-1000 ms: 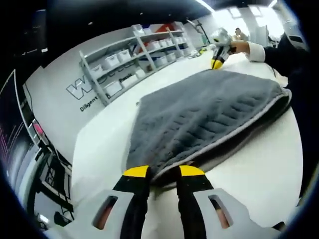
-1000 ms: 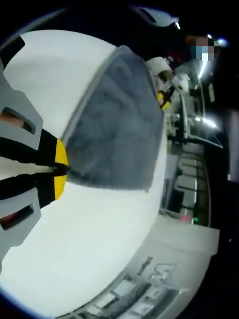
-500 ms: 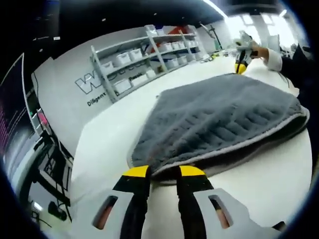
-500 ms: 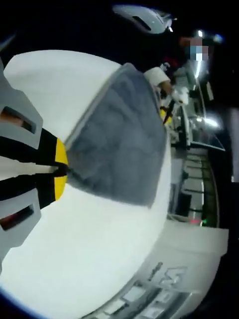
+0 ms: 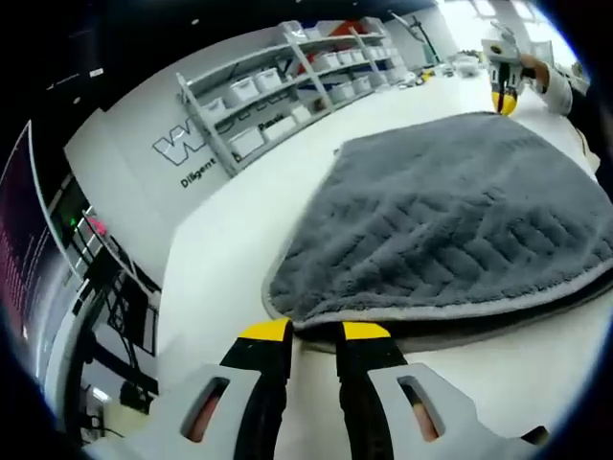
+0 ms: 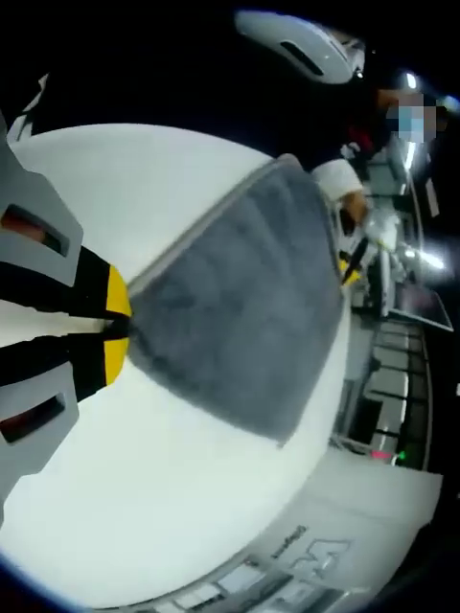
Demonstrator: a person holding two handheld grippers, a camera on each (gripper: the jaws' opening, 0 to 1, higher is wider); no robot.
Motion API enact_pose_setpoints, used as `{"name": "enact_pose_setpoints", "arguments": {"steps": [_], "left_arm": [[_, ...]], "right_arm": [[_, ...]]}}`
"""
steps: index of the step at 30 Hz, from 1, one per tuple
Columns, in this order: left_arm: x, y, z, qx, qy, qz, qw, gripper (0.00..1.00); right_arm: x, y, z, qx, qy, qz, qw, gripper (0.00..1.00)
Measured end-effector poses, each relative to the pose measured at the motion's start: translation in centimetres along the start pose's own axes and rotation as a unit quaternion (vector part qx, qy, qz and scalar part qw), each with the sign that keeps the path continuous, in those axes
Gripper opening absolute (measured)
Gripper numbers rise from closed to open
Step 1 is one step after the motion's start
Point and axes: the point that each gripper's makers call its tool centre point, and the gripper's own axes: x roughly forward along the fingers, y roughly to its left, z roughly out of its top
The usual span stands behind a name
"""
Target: Open the folded towel by lifting each exposed corner and separating the folded layers until the towel lies flat within the target outline without major curled edges
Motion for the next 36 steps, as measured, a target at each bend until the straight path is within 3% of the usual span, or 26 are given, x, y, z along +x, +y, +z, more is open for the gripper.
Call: {"name": "enact_pose_setpoints", "arguments": {"steps": [8,22,36], "left_arm": [[0.6,0.3,0.2,0.006,0.003,0.008,0.9999,0.17],[2.3,0.9,0.9,0.049,0.024,0.012,0.9985,0.14],[4.0,1.9,1.4,0.042,0.022,0.001,0.9989,0.14]], "right_arm": [[-0.3,0.7,-0.2,-0.014,0.009,0.005,0.9998,0.0],[-0.6,4.2,0.3,-0.029,0.025,0.031,0.9988,0.0],[-0.6,6.1,0.9,-0.054,0.013,0.047,0.9973,0.0]]}}
